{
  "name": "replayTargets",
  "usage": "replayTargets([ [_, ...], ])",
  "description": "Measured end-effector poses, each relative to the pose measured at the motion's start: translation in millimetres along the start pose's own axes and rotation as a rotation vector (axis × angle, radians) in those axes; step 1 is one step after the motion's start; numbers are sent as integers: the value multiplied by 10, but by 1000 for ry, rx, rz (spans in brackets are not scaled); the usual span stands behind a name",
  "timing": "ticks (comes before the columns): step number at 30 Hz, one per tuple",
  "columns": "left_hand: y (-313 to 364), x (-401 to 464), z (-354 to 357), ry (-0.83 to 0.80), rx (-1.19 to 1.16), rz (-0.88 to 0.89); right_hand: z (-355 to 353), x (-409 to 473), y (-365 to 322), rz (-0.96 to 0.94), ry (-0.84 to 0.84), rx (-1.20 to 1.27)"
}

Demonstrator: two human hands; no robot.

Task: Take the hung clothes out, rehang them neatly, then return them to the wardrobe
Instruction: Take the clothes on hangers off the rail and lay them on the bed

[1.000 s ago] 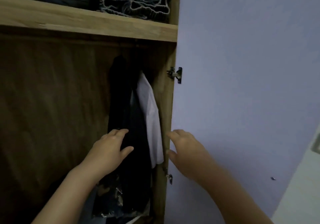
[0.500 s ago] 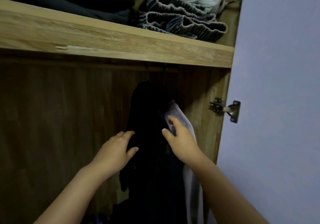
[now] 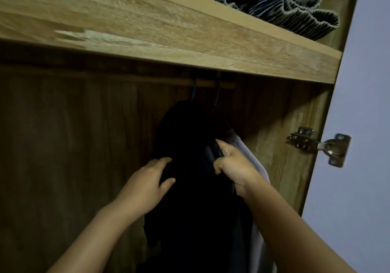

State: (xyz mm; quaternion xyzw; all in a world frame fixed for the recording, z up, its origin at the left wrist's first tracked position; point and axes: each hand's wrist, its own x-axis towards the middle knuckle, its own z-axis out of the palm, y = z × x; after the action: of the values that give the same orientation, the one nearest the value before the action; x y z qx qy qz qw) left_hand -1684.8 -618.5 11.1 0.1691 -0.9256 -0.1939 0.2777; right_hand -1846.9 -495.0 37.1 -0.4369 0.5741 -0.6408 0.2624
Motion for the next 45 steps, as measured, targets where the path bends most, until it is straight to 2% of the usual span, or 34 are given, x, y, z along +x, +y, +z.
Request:
replayTargets([
  [7,-92,156,-54,56,-2,30,-97,-200,-202,-85,-61,254],
  [11,-129,283,-61,83,46,0,-237,-460,-283,-49,-118,257],
  [16,-76,486,-37,183,46,-61,-410,-984,-299,35,-282,323],
  [20,131,473,57,229,49,4,-520,-1430,-312,86,-284,259],
  [27,615,49,192,55,-25,191,-686,-2481,-556,93,-114,9],
  [30,982,-232,249,58,-63,270,-737,-3035,-709,124,-74,-46],
  [33,1347,-595,347,46,-145,315,-779,-3631,-893,178,10,-255],
  [40,2107,-1607,679,-58,-276,360,-698,-4953,-961,299,455,-1090],
  [45,2629,-2071,914,-163,-375,347,-606,-5800,-937,426,727,-1095],
])
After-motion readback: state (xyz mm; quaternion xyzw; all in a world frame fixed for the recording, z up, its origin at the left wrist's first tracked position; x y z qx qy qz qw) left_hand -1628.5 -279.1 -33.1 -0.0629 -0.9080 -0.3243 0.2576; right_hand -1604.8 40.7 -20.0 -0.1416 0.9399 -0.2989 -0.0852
